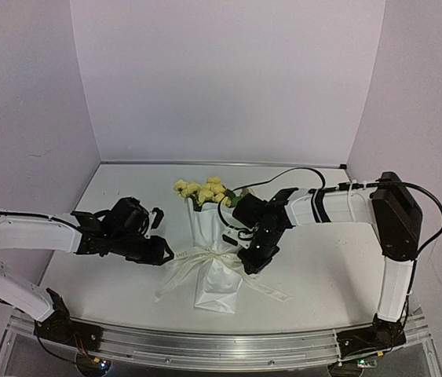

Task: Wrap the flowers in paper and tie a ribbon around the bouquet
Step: Adjust the ribbon on the folded bouquet.

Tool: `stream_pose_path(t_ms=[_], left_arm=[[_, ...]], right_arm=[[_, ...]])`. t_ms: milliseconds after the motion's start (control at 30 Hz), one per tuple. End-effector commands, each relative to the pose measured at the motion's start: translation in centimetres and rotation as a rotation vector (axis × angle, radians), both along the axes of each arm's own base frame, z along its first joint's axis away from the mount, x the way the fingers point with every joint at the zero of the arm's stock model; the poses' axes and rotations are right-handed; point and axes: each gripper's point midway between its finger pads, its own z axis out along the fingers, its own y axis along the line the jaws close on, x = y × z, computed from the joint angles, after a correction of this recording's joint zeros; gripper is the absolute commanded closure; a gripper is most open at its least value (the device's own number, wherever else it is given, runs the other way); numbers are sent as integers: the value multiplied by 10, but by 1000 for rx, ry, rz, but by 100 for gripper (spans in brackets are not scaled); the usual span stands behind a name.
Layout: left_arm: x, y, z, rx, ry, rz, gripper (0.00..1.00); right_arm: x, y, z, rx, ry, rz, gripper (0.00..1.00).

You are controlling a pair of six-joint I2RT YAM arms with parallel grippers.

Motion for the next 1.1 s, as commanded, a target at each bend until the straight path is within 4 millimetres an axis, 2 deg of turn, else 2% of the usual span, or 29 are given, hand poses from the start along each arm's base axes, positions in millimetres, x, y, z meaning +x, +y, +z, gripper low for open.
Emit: stream_pose_path(t_ms=[0,167,333,567,767,833,1067], left_arm=[[13,19,-5,96,-59,60,60],[10,16,-27,134,-31,17,57],[8,1,-38,116,-12,-18,54],[24,-4,-54,143,-16,49,52],[36,-5,-54,119,-44,120,57],[37,-7,-55,116,-44,124,62],[39,-7,-57,144,-58,135,99]], right_arm=[[6,6,27,32,-53,-6,100],[6,6,30,35,-58,-7,100],[6,6,29,35,-58,-10,100],[7,6,30,34,-60,-12,100],[7,5,32,34,-65,-15,100],[7,4,32,33,-66,-15,100],[8,4,34,33,-75,-17,100]])
